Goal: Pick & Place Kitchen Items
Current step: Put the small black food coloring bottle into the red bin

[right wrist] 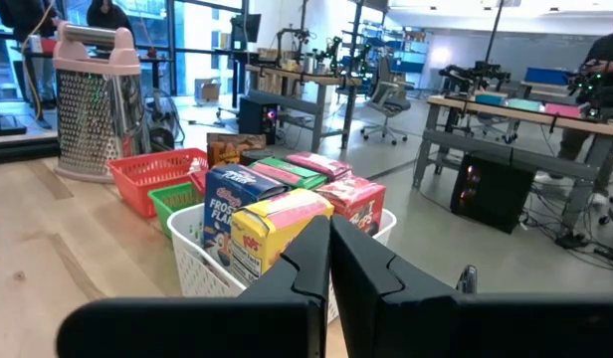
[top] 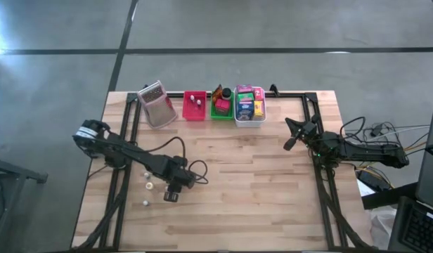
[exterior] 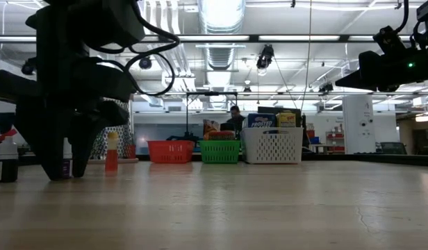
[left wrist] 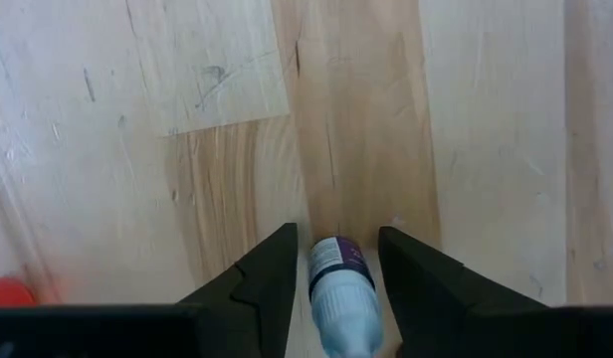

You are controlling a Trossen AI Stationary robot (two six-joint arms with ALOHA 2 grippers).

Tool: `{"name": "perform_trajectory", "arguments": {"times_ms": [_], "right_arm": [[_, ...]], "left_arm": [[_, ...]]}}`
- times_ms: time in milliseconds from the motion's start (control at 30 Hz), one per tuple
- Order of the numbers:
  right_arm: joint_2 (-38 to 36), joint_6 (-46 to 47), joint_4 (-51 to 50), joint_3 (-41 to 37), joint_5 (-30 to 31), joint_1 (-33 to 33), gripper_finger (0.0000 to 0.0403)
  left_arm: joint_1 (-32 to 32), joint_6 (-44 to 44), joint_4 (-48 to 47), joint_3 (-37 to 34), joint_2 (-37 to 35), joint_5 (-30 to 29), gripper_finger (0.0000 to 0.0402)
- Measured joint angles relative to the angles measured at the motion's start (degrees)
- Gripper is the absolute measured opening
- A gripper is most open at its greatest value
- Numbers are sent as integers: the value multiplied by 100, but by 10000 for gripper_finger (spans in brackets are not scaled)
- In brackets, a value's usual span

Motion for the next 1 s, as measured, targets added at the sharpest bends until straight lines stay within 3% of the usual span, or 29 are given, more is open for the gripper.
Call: {"name": "perform_trajectory", "arguments": {"times_ms": [367,1000], "right_arm": [[0,0,0,0,2,0,8],[-2,0,0,0,2,-2,8]], "left_arm": [[0,5,53,-118,-43,0,150],[0,-37,71,-161,-39,-22,100]]}}
